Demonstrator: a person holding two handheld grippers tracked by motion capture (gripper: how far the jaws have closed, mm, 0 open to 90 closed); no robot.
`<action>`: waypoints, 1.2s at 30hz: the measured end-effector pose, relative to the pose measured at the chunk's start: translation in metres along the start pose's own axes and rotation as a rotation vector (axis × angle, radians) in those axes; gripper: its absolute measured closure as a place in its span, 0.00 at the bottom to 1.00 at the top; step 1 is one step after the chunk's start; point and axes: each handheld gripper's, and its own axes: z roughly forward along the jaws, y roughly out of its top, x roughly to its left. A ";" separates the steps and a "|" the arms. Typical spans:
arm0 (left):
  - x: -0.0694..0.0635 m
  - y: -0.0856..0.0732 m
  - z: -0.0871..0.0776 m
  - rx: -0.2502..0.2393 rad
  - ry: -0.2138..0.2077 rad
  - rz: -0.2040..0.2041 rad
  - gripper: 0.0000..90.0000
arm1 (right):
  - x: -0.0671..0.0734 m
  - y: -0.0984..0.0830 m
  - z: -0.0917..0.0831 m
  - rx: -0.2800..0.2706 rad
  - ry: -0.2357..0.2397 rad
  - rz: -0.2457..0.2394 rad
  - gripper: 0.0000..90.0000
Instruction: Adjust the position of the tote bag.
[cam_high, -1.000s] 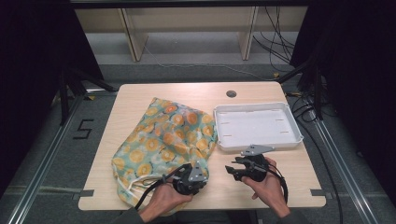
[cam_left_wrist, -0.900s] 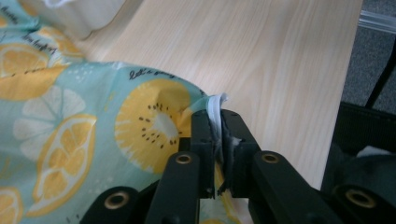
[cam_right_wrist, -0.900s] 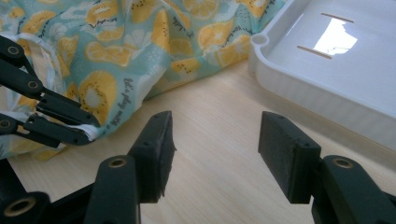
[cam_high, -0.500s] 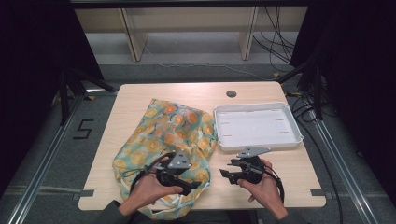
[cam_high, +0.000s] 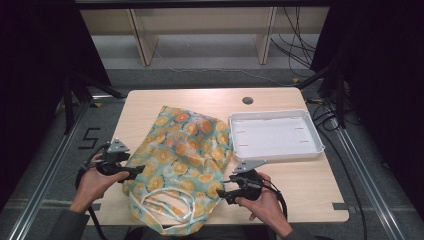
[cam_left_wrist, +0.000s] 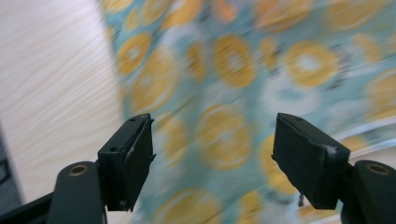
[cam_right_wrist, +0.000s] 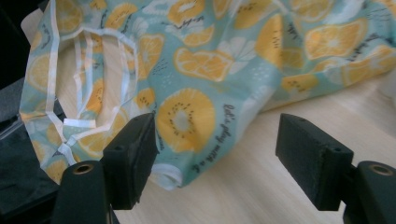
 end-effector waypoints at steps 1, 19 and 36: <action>0.007 -0.003 0.002 0.016 0.003 -0.017 0.30 | 0.002 0.000 0.003 0.003 0.004 0.004 0.31; 0.008 -0.029 0.031 0.125 -0.120 0.000 0.96 | -0.009 0.017 0.039 0.174 -0.036 -0.154 0.98; -0.053 -0.048 0.017 0.189 -0.236 0.039 0.94 | -0.058 0.040 0.042 0.133 -0.195 -0.157 0.99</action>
